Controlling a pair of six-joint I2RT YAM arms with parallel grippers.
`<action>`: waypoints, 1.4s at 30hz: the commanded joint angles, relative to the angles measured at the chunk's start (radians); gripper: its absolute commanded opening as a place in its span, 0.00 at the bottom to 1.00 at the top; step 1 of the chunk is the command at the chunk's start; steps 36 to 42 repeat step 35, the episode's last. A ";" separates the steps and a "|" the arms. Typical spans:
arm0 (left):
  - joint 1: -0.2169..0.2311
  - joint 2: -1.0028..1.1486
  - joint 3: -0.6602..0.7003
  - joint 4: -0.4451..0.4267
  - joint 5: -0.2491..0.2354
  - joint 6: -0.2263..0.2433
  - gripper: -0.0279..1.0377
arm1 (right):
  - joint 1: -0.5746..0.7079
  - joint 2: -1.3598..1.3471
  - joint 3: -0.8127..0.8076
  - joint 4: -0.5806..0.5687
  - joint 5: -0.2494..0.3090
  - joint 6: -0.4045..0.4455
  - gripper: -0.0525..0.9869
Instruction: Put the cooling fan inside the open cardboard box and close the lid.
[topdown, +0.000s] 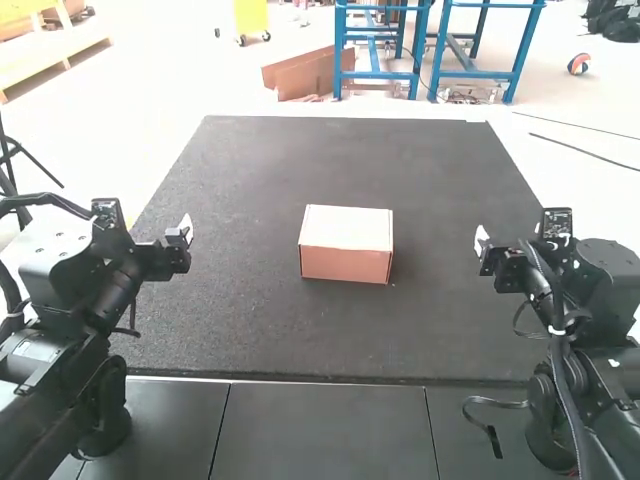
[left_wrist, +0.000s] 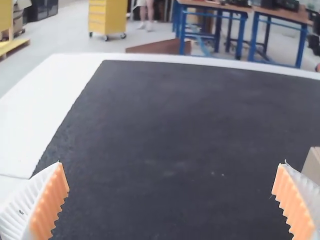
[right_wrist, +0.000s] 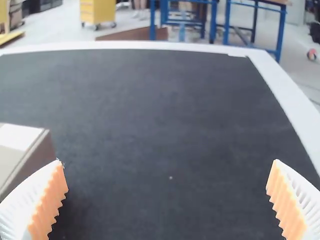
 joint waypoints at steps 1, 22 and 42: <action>0.040 -0.014 -0.007 0.000 -0.013 0.009 0.93 | -0.014 -0.009 -0.004 -0.009 0.003 0.015 0.93; 0.055 -0.013 -0.007 0.031 -0.007 0.095 0.93 | -0.046 -0.007 -0.004 -0.001 -0.008 0.015 0.93; 0.047 -0.013 -0.007 0.036 -0.007 0.095 0.93 | -0.046 -0.009 -0.005 -0.001 -0.010 0.015 0.93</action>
